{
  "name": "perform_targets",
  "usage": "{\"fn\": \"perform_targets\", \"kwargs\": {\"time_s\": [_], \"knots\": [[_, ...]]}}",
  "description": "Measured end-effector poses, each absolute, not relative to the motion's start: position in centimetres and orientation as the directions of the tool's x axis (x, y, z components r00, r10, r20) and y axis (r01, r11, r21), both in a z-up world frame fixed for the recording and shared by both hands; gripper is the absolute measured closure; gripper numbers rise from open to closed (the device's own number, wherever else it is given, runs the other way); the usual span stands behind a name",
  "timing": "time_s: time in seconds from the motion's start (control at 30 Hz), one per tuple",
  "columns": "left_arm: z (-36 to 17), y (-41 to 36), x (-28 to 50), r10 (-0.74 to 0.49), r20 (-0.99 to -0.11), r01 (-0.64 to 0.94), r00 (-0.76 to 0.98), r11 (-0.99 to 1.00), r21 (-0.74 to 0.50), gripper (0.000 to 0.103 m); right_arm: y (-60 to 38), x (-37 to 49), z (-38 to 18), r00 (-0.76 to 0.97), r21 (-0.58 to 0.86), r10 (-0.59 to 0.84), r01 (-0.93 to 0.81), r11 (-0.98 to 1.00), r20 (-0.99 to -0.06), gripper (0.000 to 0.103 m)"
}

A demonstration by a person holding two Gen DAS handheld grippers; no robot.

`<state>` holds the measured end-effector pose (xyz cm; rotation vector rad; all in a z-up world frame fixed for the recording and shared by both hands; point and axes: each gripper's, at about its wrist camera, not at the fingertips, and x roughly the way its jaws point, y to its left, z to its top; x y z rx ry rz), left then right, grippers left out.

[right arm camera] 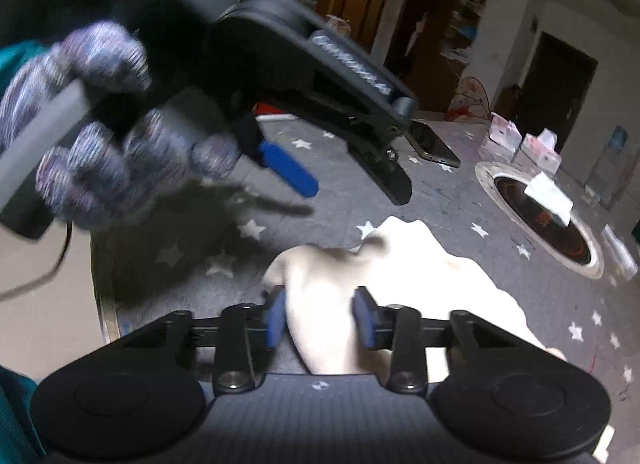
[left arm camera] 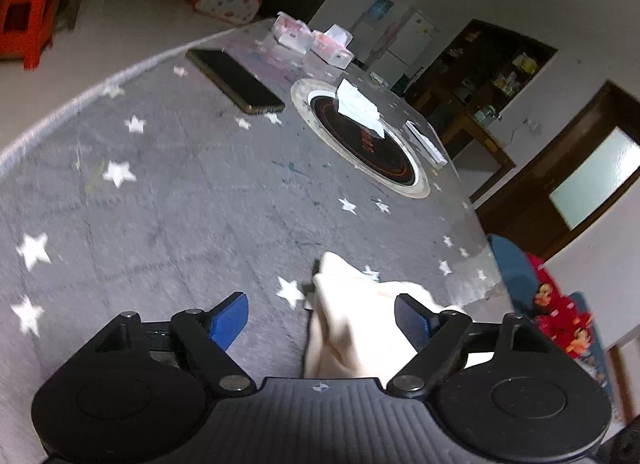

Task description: Fold clothes

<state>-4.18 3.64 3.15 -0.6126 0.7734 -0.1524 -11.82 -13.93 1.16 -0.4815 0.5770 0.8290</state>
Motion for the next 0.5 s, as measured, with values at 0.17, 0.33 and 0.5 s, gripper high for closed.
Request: {"fn": "perform_targets", "kwargs": {"time_s": [0.17, 0.33, 0.5], "knots": [[2.7, 3.5, -3.7, -0.389, -0.596, -0.125, 0.703, 0.757, -0.642, 0.013, -15.7, -10.2, 2.3, 0.497, -0.026, 0.598, -0.782, 0.623, -0.629, 0.089], [1.8, 3.2, -2.9, -0.434, -0.597, -0.173, 0.675, 0.693, -0.7, 0.012, -17.5, -8.8, 3.2, 0.461, 0.103, 0.647, -0.763, 0.639, -0.607, 0.094], [0.8, 3.2, -2.3, -0.486, -0.579, -0.207, 0.655, 0.621, -0.756, 0.014, -18.9, -8.3, 4.0, 0.443, 0.18, 0.687, -0.751, 0.635, -0.576, 0.094]]}}
